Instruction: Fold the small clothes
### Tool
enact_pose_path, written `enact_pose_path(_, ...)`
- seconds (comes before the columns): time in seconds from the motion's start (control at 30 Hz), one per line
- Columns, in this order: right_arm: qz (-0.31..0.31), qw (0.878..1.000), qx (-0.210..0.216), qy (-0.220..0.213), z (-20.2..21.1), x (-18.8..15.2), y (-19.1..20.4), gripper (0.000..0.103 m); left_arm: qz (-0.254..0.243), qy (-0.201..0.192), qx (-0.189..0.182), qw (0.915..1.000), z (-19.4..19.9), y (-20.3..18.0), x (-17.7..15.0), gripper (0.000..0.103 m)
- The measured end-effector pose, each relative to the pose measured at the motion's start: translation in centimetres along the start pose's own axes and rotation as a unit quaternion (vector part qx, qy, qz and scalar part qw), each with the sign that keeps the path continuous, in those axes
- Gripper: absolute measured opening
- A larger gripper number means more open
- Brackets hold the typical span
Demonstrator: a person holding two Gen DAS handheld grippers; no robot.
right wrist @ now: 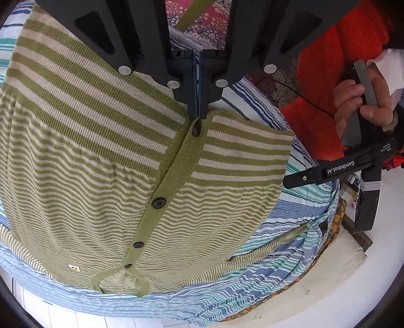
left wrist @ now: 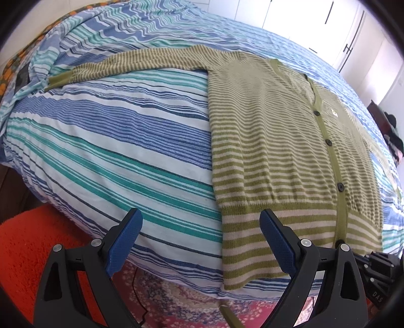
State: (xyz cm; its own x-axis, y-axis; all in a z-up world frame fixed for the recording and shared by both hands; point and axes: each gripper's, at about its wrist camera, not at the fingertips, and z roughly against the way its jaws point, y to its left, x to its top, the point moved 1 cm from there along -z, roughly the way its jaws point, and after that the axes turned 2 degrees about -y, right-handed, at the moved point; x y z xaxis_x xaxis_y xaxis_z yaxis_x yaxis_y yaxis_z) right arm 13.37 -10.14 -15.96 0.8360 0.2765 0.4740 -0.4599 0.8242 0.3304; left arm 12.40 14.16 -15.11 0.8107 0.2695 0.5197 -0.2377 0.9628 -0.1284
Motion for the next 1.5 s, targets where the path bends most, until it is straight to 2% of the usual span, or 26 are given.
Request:
enact_pose_path(0.13, -0.001, 1.000, -0.010, -0.014, 0.2, -0.3, 0.0, 0.001, -0.013, -0.002, 0.004, 0.9999, 0.0, -0.7, -0.1, 0.095)
enact_pose_path(0.23, -0.005, 0.999, 0.001, -0.039, 1.5, 0.0, 0.2, 0.005, -0.016, -0.002, 0.009, 0.9998, 0.0, -0.8, -0.1, 0.095)
enact_pose_path(0.3, 0.006, 0.999, -0.003, -0.049, 2.4, -0.2, 0.7, 0.023, -0.014, -0.004, 0.011, 0.9998, 0.0, -0.7, 0.0, 0.095)
enact_pose_path(0.37, 0.027, 0.998, -0.011, -0.062, 3.6, -0.8, 1.3, 0.067, -0.011, -0.005, 0.013, 0.9998, 0.1, -0.6, 0.1, 0.095)
enact_pose_path(0.4, 0.040, 0.996, -0.019, -0.074, 4.4, -1.3, 1.6, 0.071, -0.008, -0.006, 0.013, 0.9999, 0.1, -0.4, 0.1, 0.095)
enact_pose_path(0.53, 0.078, 0.989, -0.069, -0.101, 6.6, -2.9, 2.0, 0.072, -0.002, -0.005, 0.009, 0.9999, 0.1, -0.4, 0.1, 0.095)
enact_pose_path(0.67, 0.062, 0.985, -0.112, -0.118, 7.5, -3.2, 0.5, 0.080, -0.016, -0.011, 0.014, 0.9997, 0.3, -1.1, 0.1, 0.095)
enact_pose_path(0.8, 0.023, 0.984, -0.127, -0.123, 7.9, -3.1, -1.2, 0.080, -0.031, -0.020, 0.021, 0.9991, 0.6, -1.8, 0.0, 0.095)
enact_pose_path(0.87, 0.015, 0.983, -0.132, -0.126, 8.1, -3.0, -1.6, 0.083, -0.036, -0.023, 0.024, 0.9988, 0.7, -2.0, 0.0, 0.095)
enact_pose_path(0.97, 0.012, 0.981, -0.142, -0.132, 8.4, -3.1, -1.8, 0.087, -0.043, -0.024, 0.027, 0.9984, 0.8, -2.2, -0.1, 0.095)
enact_pose_path(1.27, 0.017, 0.979, -0.161, -0.127, 7.8, -3.2, -1.8, 0.087, -0.044, -0.023, 0.030, 0.9983, 0.6, -2.3, -0.1, 0.095)
enact_pose_path(1.5, -0.001, 0.976, -0.177, -0.127, 7.7, -3.1, -2.8, 0.087, -0.051, -0.031, 0.038, 0.9975, 0.8, -2.7, -0.2, 0.095)
